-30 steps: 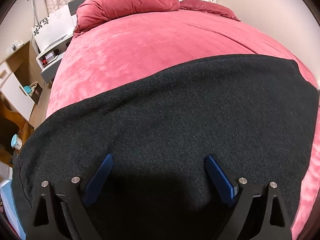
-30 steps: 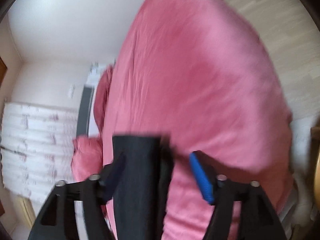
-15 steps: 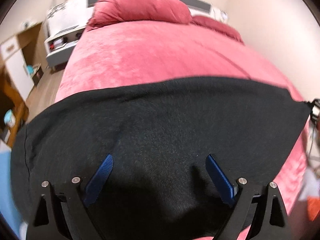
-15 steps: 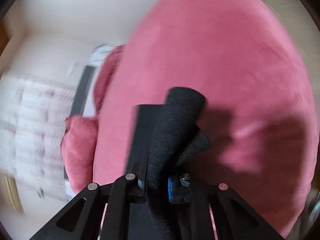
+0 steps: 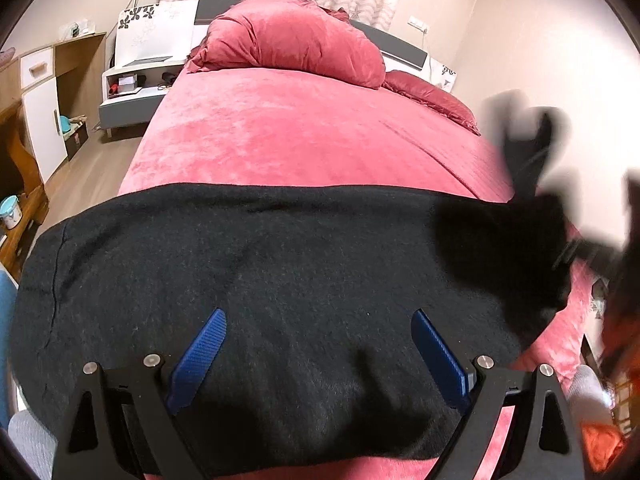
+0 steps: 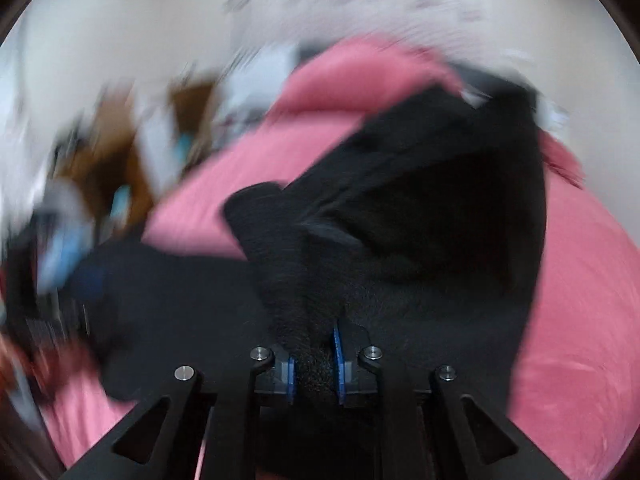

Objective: Fold large clothes
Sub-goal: 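Fold the lifted end over the garment body with the right gripper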

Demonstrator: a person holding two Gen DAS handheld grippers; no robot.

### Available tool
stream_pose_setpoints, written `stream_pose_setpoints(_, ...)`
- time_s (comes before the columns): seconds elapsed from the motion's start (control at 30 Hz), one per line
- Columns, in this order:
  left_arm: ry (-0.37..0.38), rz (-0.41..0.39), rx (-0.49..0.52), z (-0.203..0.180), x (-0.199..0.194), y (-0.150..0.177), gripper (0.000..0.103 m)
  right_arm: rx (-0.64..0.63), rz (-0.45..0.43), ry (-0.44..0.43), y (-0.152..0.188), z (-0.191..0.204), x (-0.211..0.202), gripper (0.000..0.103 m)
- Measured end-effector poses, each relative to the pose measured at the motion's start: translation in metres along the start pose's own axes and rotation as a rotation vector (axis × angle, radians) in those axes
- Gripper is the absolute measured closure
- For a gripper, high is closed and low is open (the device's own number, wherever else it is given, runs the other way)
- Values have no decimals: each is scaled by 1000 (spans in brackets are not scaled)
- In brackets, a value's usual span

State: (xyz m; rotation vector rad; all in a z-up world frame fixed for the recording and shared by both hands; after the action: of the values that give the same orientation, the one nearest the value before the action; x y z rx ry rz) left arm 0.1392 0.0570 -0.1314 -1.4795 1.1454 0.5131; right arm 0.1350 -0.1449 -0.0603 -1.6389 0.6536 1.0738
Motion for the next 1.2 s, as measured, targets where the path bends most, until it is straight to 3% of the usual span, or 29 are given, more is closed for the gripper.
stream_pose_setpoints(0.03,1,-2,-3,1,-2,1,9,-70,74,26,14,20,25,88)
stream_pose_setpoints(0.07,4,-5,-8,2,-4,1,9,-158,201,67,38,46,60,86)
stream_pose_setpoints(0.1,6,-7,-13,3,-5,2,9,-203,212,145,48,57,71,83)
stream_pose_setpoints(0.17,5,-9,-22,6,-7,4,9,-263,121,312,53,71,65,83)
stream_pose_setpoints(0.2,7,-10,-26,7,-7,5,9,-267,120,321,54,72,63,83)
stream_pose_setpoints(0.37,22,3,-16,-2,-2,4,9,-58,90,111,43,42,41,83)
stream_pose_setpoints(0.53,34,-9,54,-25,-8,0,9,-11,22,2,34,42,23,82)
stream_pose_setpoints(0.6,40,-14,70,-35,-9,-5,9,-13,54,-22,41,49,24,72)
stream_pose_setpoints(0.73,64,-11,101,-65,-3,-27,9,18,58,-80,53,52,16,61)
stream_pose_setpoints(0.83,51,-24,141,-92,2,-50,9,83,37,-188,71,47,6,60)
stream_pose_setpoints(0.93,37,-41,176,-121,9,-77,9,198,-13,-352,80,26,-4,60)
stream_pose_setpoints(1.07,38,-49,259,-167,22,-106,9,541,-148,-397,89,-44,-21,60)
stream_pose_setpoints(1.2,-38,8,391,-208,66,-111,9,788,-220,-298,108,-104,-25,60)
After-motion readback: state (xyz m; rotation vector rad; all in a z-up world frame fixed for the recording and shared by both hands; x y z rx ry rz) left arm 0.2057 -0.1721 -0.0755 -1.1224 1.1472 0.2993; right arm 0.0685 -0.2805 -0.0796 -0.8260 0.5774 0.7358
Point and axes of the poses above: each gripper's, at about its wrist camera, not at the fingertips, and x roughly the way its jaws point, z to its left, y to its underside, the point moved 7 cm from there along x, roughly the way its jaws point, and after that the axes turned 13 degrees about z, right-handed, at the moved point
